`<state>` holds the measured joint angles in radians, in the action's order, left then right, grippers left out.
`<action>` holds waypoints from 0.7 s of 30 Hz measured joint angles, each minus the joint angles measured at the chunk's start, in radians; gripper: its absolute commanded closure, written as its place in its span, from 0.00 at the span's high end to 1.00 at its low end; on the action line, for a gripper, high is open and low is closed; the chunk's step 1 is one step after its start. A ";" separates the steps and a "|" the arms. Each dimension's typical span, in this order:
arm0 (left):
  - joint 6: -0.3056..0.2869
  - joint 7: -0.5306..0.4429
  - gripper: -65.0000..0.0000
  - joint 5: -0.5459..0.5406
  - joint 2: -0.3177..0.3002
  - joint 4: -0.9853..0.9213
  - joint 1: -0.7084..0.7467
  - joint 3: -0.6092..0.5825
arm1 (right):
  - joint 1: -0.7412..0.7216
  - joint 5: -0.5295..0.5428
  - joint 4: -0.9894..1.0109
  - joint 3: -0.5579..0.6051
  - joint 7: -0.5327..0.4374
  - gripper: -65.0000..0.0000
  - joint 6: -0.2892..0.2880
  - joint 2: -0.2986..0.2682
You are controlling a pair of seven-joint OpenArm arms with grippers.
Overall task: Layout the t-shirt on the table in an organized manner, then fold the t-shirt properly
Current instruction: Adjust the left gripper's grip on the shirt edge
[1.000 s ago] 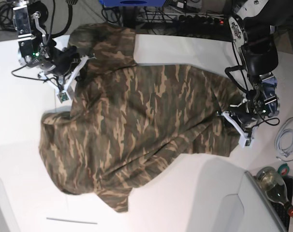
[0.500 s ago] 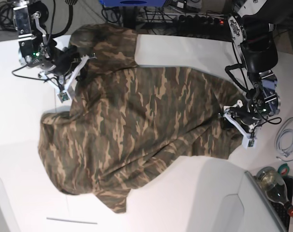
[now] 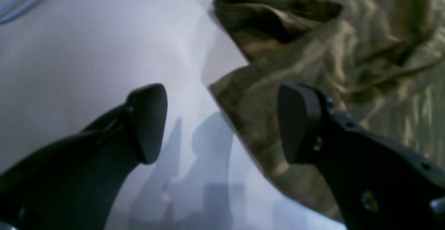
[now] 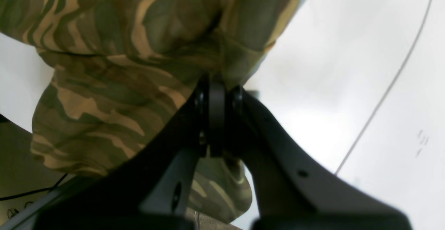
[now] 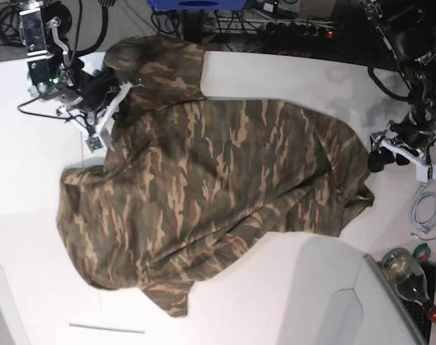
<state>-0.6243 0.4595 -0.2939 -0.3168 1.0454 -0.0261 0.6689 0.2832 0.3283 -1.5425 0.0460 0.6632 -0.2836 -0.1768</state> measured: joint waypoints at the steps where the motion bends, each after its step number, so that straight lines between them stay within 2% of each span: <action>1: -0.021 -0.044 0.73 0.006 -0.011 -0.043 -0.004 -0.001 | 0.000 0.000 0.000 0.000 0.000 0.00 0.000 0.000; 3: -0.068 -0.124 0.73 0.000 -0.029 -0.129 -0.014 -0.004 | 0.000 0.000 0.000 0.000 0.000 0.00 0.000 0.000; 5: -0.060 -0.169 0.73 -0.006 -0.030 -0.191 -0.022 -0.004 | 0.000 0.000 0.000 0.000 0.000 0.00 0.000 0.000; 16: -0.064 -0.202 0.73 0.000 -0.042 -0.403 -0.148 -0.007 | 0.000 0.000 0.000 0.002 0.000 0.00 0.000 -0.002; 21: -0.062 -0.211 0.72 -0.005 -0.048 -0.407 -0.163 -0.123 | 0.001 -0.003 0.000 0.002 -0.001 0.00 0.000 -0.002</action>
<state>-0.6865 0.2489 -0.2985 -0.3653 0.6384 -0.1894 0.5457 0.2844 0.3256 -1.5425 0.0475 0.6624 -0.2836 -0.1787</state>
